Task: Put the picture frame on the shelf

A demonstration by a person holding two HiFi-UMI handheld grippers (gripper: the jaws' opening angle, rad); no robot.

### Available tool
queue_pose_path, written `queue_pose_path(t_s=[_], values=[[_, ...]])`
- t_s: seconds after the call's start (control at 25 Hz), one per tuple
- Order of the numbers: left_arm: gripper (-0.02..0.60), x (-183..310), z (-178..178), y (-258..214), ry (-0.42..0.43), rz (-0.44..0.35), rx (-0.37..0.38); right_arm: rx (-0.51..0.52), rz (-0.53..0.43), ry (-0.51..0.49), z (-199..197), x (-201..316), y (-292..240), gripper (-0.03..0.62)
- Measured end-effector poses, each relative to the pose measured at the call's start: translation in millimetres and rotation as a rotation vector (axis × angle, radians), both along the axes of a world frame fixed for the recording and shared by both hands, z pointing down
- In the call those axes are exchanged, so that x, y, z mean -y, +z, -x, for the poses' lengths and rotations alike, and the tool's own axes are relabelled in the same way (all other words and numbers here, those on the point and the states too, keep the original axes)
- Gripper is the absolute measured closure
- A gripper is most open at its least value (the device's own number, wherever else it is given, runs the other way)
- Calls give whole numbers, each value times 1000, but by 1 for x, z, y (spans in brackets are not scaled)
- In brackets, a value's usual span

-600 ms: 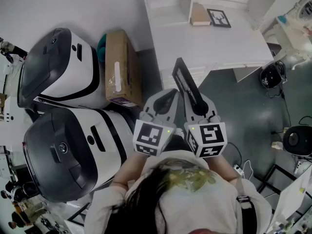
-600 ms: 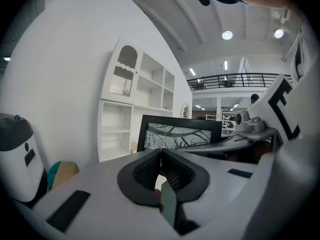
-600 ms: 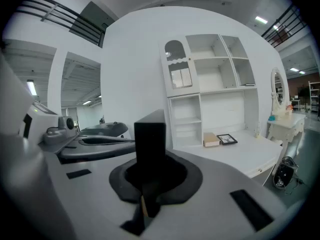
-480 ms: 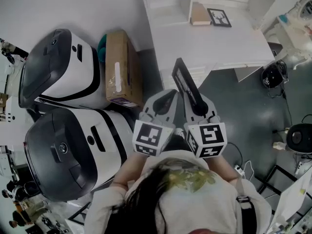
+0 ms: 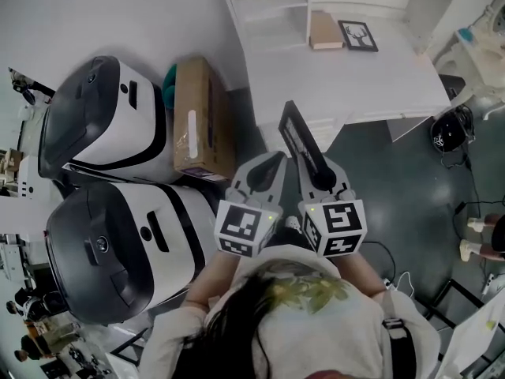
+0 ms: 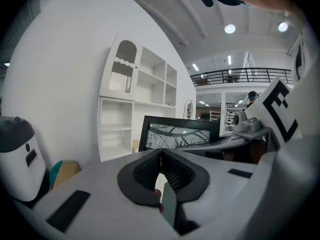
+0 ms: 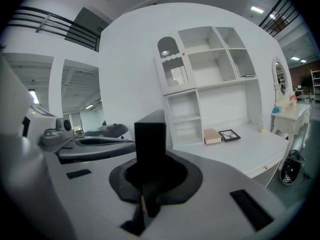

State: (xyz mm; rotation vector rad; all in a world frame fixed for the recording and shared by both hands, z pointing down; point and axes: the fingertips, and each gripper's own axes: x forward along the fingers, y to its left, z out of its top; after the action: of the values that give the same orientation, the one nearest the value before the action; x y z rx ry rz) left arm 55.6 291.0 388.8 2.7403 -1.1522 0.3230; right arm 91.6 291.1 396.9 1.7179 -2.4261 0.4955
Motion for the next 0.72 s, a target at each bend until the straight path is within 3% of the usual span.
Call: queue_pose_path(t_s=[0.4,0.72], values=[[551,28,-4,16,-20,34,1,-1,16,9,-15,32,8,557],[551,93,2,13,-9,4,-37,-33,-1,32,-13,91,4,557]])
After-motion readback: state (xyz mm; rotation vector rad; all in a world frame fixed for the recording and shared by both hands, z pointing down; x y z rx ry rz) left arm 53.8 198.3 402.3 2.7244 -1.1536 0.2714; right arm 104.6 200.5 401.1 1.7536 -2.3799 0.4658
